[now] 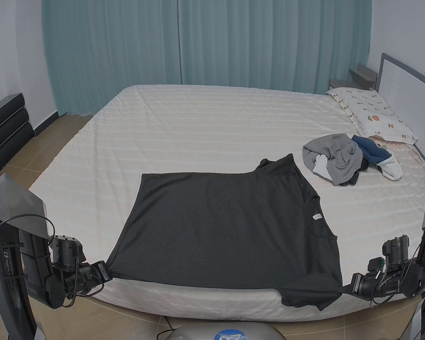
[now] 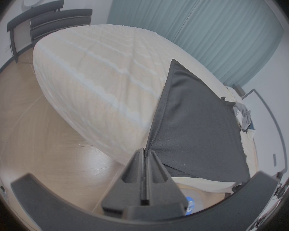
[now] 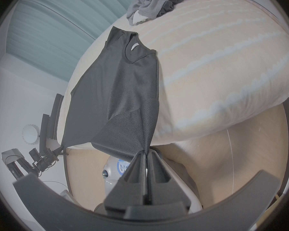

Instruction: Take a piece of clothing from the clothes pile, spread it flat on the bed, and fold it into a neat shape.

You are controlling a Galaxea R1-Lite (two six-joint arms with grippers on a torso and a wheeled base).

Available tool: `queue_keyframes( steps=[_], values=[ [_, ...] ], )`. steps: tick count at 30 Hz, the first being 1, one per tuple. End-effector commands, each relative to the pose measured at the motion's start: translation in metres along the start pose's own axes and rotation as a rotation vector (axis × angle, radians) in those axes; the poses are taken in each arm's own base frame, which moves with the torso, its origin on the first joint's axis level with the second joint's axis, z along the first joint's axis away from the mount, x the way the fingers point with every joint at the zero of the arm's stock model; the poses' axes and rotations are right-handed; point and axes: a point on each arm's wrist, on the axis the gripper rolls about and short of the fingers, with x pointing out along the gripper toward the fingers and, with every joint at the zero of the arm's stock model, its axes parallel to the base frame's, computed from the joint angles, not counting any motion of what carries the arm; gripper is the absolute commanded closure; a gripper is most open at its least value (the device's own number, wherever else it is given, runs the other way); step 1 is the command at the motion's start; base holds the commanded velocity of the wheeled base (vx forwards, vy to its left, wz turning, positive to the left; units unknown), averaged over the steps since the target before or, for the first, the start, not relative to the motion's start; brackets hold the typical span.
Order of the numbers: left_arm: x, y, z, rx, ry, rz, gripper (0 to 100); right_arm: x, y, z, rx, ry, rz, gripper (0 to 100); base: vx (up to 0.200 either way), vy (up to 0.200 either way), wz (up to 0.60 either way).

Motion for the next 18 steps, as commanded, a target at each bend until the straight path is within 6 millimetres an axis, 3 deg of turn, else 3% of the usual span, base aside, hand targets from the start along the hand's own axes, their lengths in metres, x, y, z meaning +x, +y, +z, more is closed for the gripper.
queue_keyframes(
  steps=[1,11,18],
  values=[
    [-0.003,0.005,-0.005,0.036,0.010,0.048,100,-0.008,0.002,-0.005,-0.008,0.011,-0.006,100,0.000,0.000,0.00],
    [-0.010,0.008,-0.009,0.084,0.027,0.067,100,-0.021,0.002,-0.013,-0.037,0.075,-0.038,100,0.000,0.000,0.00],
    [-0.025,0.017,-0.023,0.201,0.101,0.109,100,-0.030,0.002,-0.022,-0.042,0.133,-0.065,100,0.000,0.000,0.00]
  ],
)
